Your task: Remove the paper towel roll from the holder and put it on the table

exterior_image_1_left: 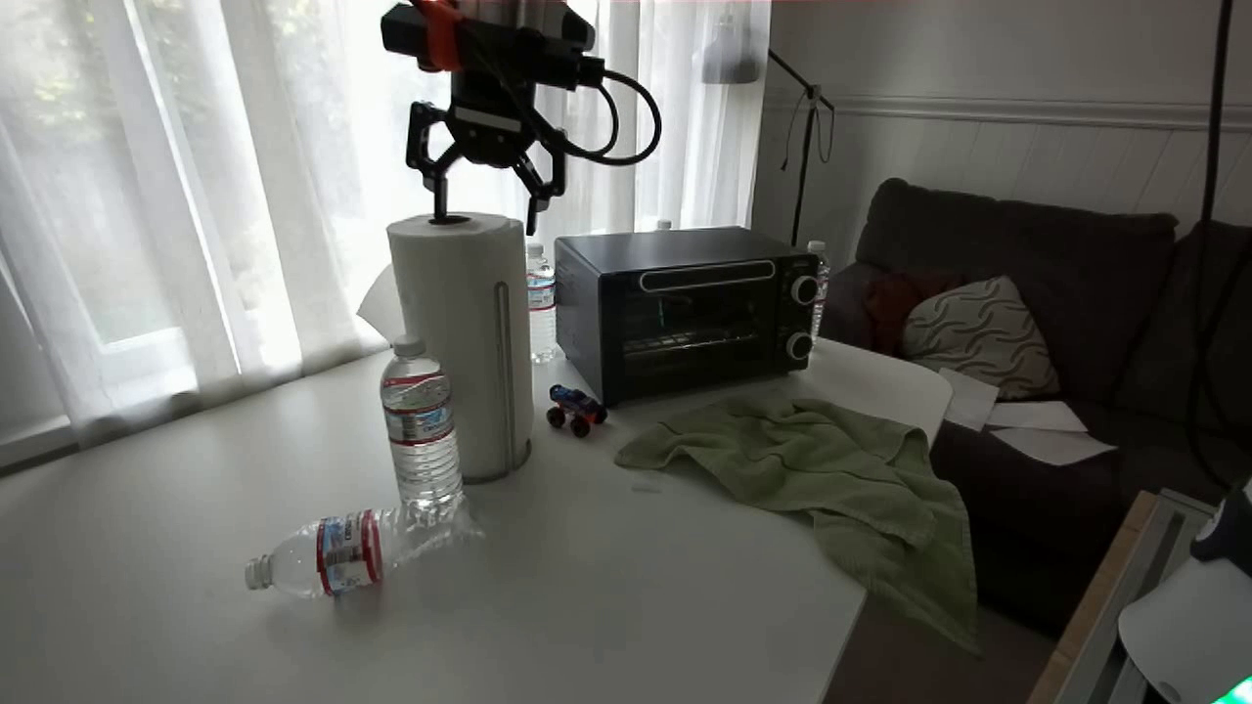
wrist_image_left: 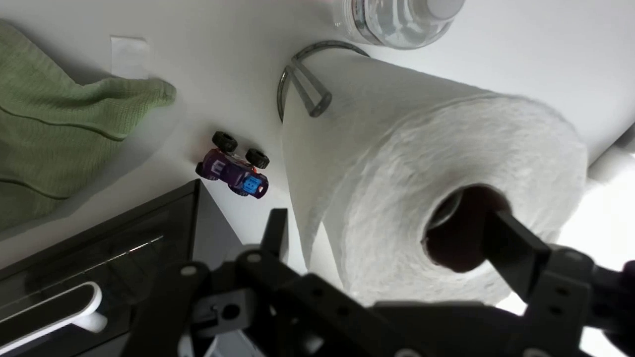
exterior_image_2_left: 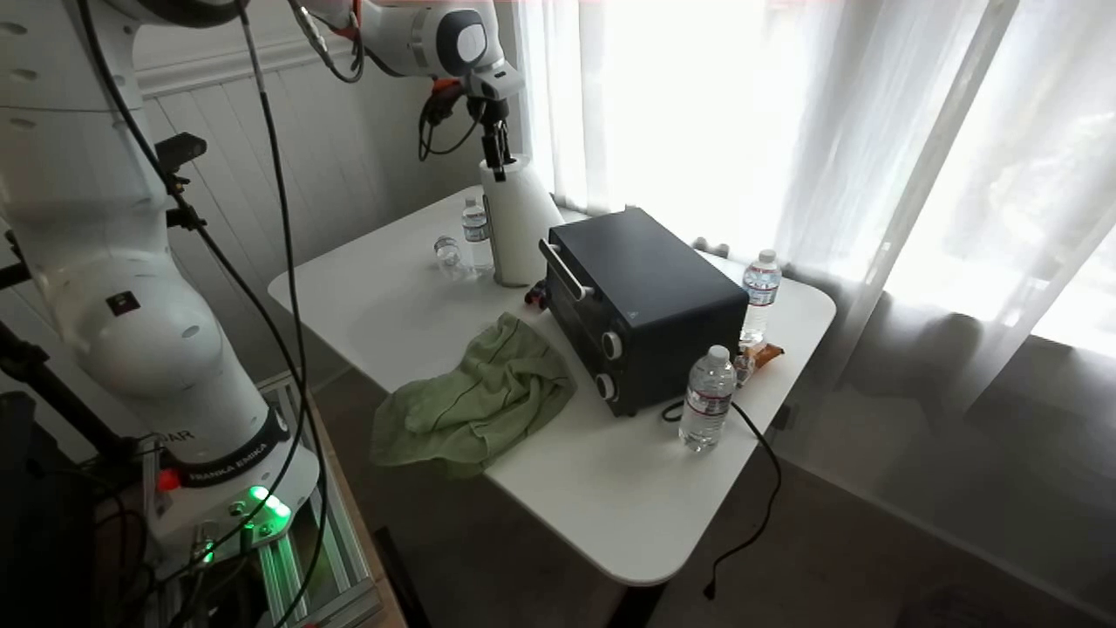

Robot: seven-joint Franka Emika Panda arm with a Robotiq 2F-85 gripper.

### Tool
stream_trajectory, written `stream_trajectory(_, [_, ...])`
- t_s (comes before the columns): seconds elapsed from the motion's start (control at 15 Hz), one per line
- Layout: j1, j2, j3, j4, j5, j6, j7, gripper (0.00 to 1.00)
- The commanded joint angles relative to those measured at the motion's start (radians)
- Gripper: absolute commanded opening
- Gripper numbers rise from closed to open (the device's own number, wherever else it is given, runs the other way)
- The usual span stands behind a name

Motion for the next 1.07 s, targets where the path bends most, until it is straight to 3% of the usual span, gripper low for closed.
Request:
stream_trajectory(0.0, [0.027,0.029,-0.027,0.049,0.012,-0.033,0.031,1.00])
stream_trajectory(0.4, [0.032,0.054,-0.037,0.085,0.014,-0.098,0.041,0.99])
stream_trajectory(0.47, [0.032,0.056,-0.037,0.088,0.011,-0.106,0.038,0.75])
stream_trajectory(0.6, [0.034,0.061,-0.039,0.095,0.007,-0.118,0.035,0.70])
stream_trajectory(1.0, [0.052,0.068,-0.051,0.111,-0.008,-0.105,0.072,0.26])
